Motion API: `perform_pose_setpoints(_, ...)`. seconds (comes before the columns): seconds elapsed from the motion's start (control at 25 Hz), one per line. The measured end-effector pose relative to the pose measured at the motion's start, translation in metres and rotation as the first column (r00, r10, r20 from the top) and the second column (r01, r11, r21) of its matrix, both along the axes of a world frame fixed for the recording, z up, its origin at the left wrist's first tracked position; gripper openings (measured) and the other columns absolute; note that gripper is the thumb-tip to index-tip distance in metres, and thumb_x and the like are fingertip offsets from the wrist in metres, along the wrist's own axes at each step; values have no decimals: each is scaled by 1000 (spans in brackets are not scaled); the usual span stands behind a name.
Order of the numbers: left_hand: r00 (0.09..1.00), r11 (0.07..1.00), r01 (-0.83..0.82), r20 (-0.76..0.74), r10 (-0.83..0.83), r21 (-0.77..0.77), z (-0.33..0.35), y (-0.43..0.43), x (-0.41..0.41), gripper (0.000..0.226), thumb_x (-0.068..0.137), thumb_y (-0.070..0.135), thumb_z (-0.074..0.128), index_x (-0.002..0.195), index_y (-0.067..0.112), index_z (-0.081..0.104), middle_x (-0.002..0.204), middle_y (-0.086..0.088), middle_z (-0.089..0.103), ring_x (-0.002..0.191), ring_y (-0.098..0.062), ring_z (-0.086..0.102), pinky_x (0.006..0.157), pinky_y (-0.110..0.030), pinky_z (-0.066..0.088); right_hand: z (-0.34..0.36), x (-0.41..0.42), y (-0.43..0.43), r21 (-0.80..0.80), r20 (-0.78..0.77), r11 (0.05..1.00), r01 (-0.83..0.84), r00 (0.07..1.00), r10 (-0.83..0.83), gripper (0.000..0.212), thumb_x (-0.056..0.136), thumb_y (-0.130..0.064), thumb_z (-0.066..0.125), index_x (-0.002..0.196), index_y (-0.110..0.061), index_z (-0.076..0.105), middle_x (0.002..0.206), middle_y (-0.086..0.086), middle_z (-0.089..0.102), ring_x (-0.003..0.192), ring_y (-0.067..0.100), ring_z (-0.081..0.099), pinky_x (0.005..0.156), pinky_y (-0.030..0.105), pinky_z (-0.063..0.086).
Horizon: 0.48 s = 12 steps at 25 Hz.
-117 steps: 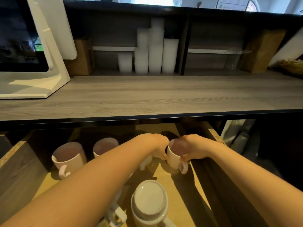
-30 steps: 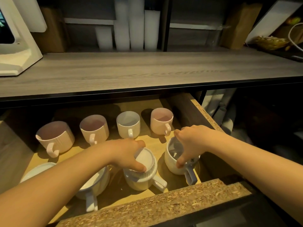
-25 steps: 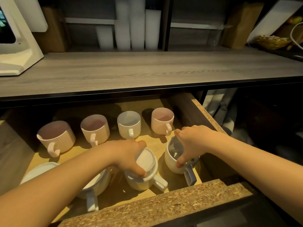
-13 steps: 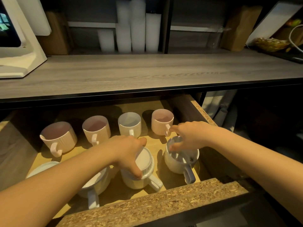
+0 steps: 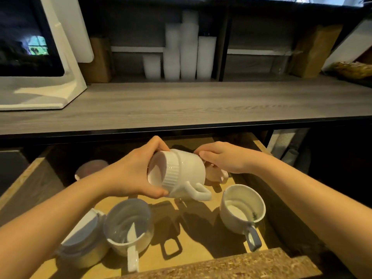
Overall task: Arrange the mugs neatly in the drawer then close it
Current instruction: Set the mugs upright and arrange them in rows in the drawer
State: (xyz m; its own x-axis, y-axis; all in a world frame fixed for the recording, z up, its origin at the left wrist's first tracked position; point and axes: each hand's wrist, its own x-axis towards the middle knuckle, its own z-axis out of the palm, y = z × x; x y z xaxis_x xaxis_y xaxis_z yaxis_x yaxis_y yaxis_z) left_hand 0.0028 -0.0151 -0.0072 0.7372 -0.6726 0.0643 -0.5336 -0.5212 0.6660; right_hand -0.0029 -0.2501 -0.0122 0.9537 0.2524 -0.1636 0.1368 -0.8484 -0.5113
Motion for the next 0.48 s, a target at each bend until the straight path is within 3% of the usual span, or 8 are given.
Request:
perform_pose_setpoints(0.2, 997, 993, 29, -69, -37, -112, -16, 14, -1, 68, 60, 21, 85, 110, 29, 40, 108, 15, 53, 103, -2, 58, 83, -29, 57, -16, -6, 2, 422, -297, 906, 29, 949, 108, 43, 83, -64, 42, 113, -35, 55, 108, -10, 66, 112, 17, 61, 104, 41, 45)
perform_pose_setpoints(0.28, 995, 986, 41, -83, -55, -159, -18, 14, -1, 69, 56, 28, 83, 110, 28, 41, 105, 20, 52, 104, -2, 58, 82, -26, 57, -18, -9, 0, 520, -365, 854, 25, 910, 196, 52, 71, -67, 55, 115, -39, 51, 103, -16, 68, 110, 12, 62, 101, 35, 47)
perform_pose_setpoints(0.4, 994, 970, 6, -100, -31, -242, -21, 12, -3, 70, 52, 38, 77, 110, 28, 40, 104, 23, 51, 107, -4, 56, 80, -23, 56, -21, -11, -3, 622, -381, 783, -12, 869, 316, 77, 58, -60, 75, 125, -39, 43, 111, -13, 65, 111, 14, 62, 89, 28, 51)
perform_pose_setpoints(0.48, 995, 966, -14, -103, -13, -259, -23, 11, -4, 70, 52, 41, 77, 110, 34, 38, 105, 24, 50, 108, -3, 56, 79, -22, 56, -20, -13, -2, 658, -348, 753, 3, 888, 301, 78, 57, -51, 79, 125, -37, 44, 112, -11, 64, 110, 15, 63, 86, 28, 52)
